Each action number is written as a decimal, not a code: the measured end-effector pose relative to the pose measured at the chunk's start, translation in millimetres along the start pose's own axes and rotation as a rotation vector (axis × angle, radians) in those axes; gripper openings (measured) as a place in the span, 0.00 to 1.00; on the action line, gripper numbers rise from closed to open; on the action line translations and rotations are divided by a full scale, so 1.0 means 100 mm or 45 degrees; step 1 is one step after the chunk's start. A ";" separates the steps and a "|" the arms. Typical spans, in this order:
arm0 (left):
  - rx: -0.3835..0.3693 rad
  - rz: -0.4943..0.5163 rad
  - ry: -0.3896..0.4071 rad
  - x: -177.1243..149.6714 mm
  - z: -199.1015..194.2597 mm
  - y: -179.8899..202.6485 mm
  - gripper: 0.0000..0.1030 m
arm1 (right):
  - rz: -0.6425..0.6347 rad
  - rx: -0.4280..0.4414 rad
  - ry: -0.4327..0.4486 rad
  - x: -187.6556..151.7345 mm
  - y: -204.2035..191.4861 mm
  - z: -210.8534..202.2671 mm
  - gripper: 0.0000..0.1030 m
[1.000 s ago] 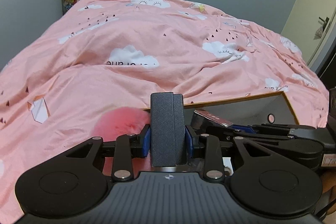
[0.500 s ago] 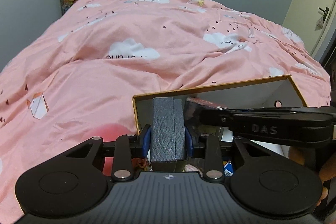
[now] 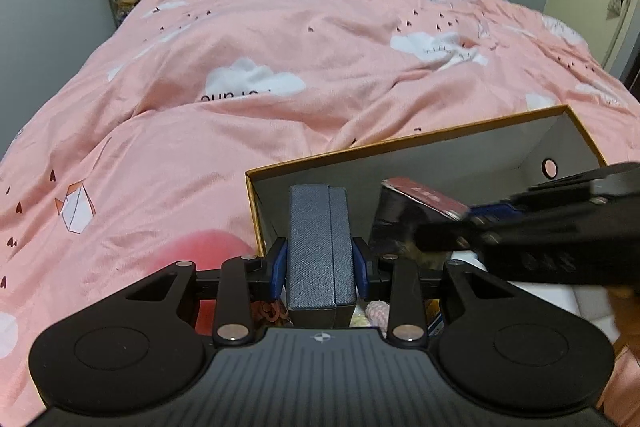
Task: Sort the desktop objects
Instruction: 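Lower the red card box into the box with the right gripper while the left lowers the grey case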
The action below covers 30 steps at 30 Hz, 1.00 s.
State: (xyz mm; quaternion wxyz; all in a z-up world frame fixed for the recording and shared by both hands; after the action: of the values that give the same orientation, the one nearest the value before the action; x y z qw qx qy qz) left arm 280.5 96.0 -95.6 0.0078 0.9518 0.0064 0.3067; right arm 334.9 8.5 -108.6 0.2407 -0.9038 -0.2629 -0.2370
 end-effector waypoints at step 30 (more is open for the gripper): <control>0.044 0.021 0.059 0.00 0.15 0.03 0.36 | 0.325 0.126 -0.005 -0.15 0.15 0.23 0.24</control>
State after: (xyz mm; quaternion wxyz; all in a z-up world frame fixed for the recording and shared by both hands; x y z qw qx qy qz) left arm 289.5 92.7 -107.3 -0.0114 0.9444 0.0040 0.3287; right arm 339.7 4.6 -139.3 0.3127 -0.9173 -0.1576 -0.1894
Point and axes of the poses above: each gripper's, at about its wrist camera, not at the fingertips, and z roughly the way its jaws point, y to its right, x to its top, the point moved 9 cm from there along z, roughly the way its jaws point, and after that the axes turned 2 degrees about -y, right-handed, at the moved point
